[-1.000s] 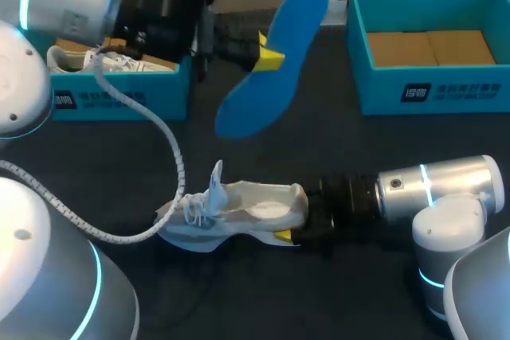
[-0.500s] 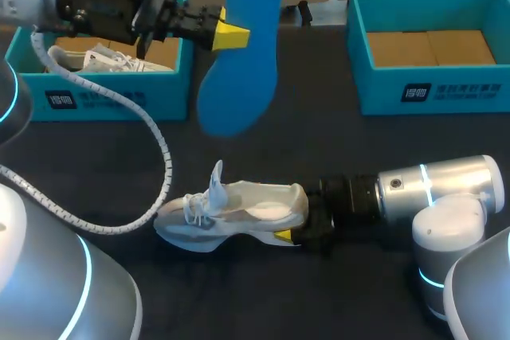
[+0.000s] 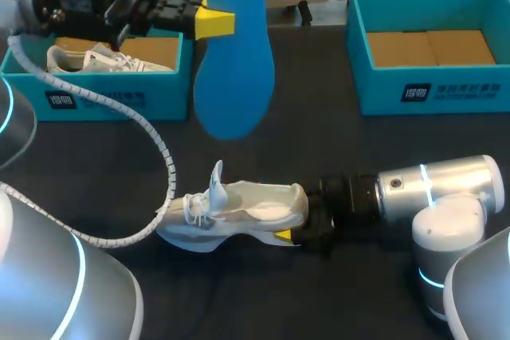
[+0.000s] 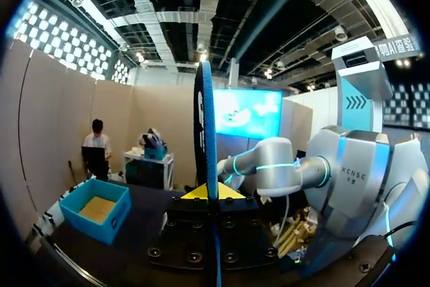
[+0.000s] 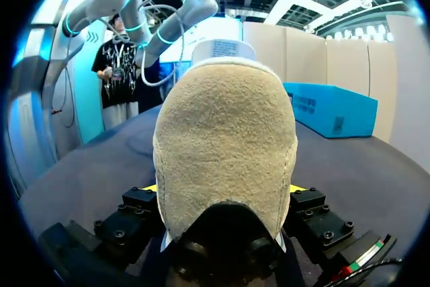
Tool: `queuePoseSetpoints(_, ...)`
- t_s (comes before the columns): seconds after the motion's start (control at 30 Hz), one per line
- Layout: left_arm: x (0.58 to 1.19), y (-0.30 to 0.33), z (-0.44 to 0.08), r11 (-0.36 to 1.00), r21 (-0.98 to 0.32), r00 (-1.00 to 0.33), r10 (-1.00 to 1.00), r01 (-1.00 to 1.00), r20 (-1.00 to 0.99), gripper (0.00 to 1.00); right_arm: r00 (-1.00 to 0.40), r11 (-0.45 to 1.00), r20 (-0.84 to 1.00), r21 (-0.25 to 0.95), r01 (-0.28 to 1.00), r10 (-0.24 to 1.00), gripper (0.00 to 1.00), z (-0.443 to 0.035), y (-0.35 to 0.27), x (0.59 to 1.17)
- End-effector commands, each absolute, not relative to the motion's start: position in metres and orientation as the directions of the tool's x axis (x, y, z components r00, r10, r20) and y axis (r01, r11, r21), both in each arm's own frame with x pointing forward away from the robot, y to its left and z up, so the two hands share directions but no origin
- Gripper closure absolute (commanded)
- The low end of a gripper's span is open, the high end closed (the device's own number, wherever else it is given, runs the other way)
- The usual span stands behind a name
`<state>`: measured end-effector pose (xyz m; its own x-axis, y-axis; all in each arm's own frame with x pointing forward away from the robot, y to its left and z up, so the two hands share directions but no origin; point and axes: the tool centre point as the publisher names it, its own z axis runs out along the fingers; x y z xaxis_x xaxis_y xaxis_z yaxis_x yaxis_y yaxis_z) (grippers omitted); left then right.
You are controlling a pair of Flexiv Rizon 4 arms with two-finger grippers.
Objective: Take the shoe out of the shoebox, open the shoe tongue, remove and reinsert the insole, then place the shoe into the shoebox
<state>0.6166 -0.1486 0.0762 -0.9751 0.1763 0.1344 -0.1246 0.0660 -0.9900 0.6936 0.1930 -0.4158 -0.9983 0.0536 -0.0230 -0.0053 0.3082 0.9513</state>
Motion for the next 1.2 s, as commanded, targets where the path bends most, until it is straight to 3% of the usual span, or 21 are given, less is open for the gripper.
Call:
queuePoseSetpoints(0.03, 0.591, -0.132, 0.081, 0.069, -0.992, -0.986, 0.126, -0.104, 0.112, 1.00, -0.998, 0.313, -0.023, 0.950, -0.005, 0.055, 1.00, -0.415, 0.195, 0.693)
queuePoseSetpoints(1.03, 0.596, -0.112, 0.093, 0.041, -0.981, -0.972, 0.135, -0.190, 0.194, 1.00, -0.998, 0.313, -0.023, 0.950, -0.005, 0.055, 1.00, -0.415, 0.195, 0.693)
queuePoseSetpoints(1.07, 0.596, -0.112, 0.093, 0.041, -0.981, -0.972, 0.135, -0.190, 0.194, 1.00, -0.998, 0.319, -0.024, 0.948, -0.006, 0.051, 0.61, -0.414, 0.193, 0.693)
queuePoseSetpoints(1.13, 0.596, -0.112, 0.093, 0.041, -0.981, -0.972, 0.135, -0.190, 0.194, 1.00, -0.999, 0.331, -0.021, 0.944, -0.005, 0.044, 0.00, -0.413, 0.191, 0.694)
queuePoseSetpoints(1.2, 0.596, -0.112, 0.093, 0.041, -0.981, -0.972, 0.135, -0.190, 0.194, 1.00, -0.999, 0.346, -0.019, 0.938, -0.001, 0.048, 0.00, -0.410, 0.189, 0.694)
